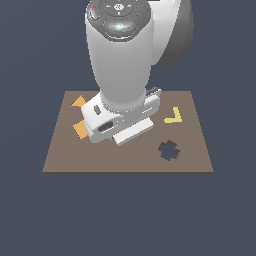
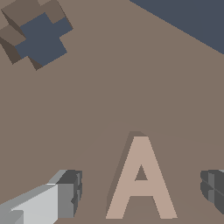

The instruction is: Insert a designated object into the corresponding slot on a board.

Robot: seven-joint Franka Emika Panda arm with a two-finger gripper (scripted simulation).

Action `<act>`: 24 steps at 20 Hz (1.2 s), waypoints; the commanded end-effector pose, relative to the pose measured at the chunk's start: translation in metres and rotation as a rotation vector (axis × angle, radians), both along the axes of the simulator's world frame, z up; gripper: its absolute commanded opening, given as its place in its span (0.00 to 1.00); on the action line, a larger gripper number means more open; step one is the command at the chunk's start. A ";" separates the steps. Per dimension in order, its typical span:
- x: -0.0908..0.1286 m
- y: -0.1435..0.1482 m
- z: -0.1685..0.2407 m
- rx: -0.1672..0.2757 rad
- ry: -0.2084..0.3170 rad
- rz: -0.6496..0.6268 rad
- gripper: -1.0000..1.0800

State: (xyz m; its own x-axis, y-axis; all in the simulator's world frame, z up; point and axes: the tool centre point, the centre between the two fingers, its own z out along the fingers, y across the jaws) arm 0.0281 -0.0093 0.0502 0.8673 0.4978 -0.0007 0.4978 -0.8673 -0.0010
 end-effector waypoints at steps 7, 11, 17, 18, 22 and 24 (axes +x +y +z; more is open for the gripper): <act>0.001 0.000 -0.019 -0.001 -0.001 0.005 0.96; 0.001 0.000 -0.020 -0.001 -0.001 0.005 0.00; 0.001 0.000 -0.020 -0.001 -0.001 0.005 0.00; 0.001 0.000 -0.020 -0.001 -0.001 0.005 0.00; 0.001 0.000 -0.018 -0.001 -0.001 0.005 0.00; 0.001 0.000 -0.015 -0.001 -0.001 0.005 0.00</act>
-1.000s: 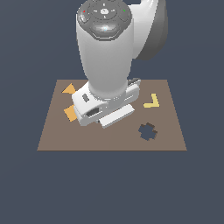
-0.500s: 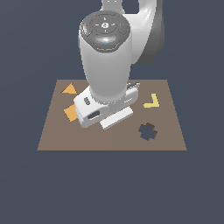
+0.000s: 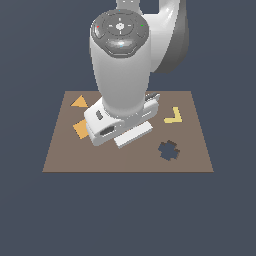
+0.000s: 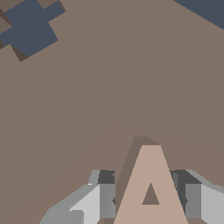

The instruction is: Insert a designated object into the corresponding slot on a board.

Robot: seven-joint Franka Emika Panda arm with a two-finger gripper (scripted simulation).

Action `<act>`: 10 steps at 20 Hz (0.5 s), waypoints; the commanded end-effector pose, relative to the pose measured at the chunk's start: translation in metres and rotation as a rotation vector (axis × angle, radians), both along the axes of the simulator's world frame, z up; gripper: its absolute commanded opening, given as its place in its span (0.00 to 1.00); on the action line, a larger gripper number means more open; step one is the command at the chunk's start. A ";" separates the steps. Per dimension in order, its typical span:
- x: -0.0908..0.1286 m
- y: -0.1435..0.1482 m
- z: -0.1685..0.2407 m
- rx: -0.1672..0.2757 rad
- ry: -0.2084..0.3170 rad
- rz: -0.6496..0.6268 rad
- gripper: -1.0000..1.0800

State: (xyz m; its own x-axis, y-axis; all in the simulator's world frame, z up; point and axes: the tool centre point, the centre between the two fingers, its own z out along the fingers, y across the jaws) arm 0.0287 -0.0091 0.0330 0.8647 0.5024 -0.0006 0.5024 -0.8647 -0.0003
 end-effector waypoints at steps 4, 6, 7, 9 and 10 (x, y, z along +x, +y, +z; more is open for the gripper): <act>-0.001 0.000 0.000 0.000 0.000 0.007 0.00; -0.001 0.001 0.000 0.000 0.000 0.021 0.00; -0.002 0.001 0.000 0.000 0.000 0.030 0.00; -0.004 0.002 0.000 0.000 0.000 0.054 0.00; -0.005 0.002 0.001 0.000 0.000 0.068 0.00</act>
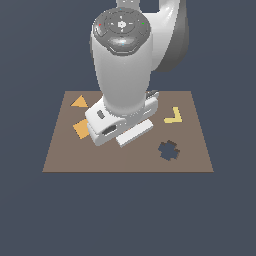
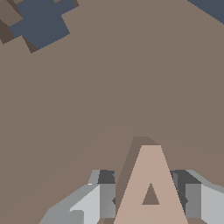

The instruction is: Insert a designated object into the corresponding slot on a board.

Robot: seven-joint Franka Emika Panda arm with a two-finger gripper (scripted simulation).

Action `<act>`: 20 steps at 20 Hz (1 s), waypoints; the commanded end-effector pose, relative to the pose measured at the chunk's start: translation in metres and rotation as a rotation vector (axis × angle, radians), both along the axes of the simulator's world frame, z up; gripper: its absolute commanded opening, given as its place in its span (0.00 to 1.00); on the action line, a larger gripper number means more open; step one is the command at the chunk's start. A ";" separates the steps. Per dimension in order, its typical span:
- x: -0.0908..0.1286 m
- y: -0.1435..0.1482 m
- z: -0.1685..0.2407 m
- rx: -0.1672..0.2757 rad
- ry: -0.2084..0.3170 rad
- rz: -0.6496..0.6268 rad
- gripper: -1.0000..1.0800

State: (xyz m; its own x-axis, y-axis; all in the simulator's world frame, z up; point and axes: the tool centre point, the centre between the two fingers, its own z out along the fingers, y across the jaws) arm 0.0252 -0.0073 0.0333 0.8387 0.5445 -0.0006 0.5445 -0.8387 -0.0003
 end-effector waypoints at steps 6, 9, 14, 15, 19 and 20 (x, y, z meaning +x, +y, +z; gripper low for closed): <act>-0.010 0.004 0.001 0.000 -0.001 0.138 0.00; -0.016 0.006 0.001 0.000 -0.001 0.220 0.00; -0.029 0.008 0.002 0.000 -0.001 0.386 0.00; -0.032 0.008 0.003 0.000 -0.002 0.424 0.00; -0.045 0.008 0.004 0.000 -0.002 0.587 0.00; -0.049 0.007 0.004 0.000 -0.002 0.630 0.00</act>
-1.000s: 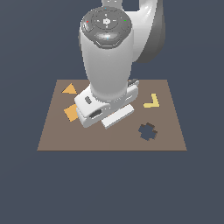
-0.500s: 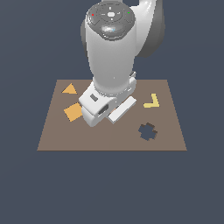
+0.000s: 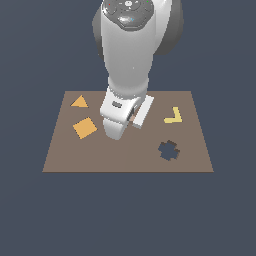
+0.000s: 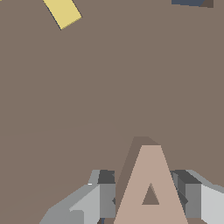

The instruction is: Insert a designated object into the corresponding slot on a board.

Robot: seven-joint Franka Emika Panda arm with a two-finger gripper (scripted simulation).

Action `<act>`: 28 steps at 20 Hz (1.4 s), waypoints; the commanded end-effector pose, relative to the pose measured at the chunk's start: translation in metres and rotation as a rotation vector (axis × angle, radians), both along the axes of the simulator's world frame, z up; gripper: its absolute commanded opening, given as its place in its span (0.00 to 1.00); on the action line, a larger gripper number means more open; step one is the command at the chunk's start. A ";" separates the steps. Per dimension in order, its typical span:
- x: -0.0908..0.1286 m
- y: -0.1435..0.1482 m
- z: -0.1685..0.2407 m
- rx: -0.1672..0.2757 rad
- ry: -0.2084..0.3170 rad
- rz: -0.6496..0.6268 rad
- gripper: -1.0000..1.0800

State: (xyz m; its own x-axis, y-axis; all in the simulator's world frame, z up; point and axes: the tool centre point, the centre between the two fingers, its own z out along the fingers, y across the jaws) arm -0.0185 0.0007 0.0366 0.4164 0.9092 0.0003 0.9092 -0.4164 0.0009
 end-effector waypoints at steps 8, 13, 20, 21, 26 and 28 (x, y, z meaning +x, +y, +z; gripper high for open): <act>-0.028 -0.009 0.002 -0.001 -0.001 0.364 0.00; -0.037 -0.015 0.003 -0.001 -0.001 0.499 0.00; -0.044 -0.023 0.003 -0.001 -0.001 0.625 0.00; -0.045 -0.023 0.003 -0.001 -0.001 0.638 0.00; -0.047 -0.026 0.004 -0.001 -0.001 0.681 0.00; -0.047 -0.027 0.004 -0.001 -0.001 0.688 0.00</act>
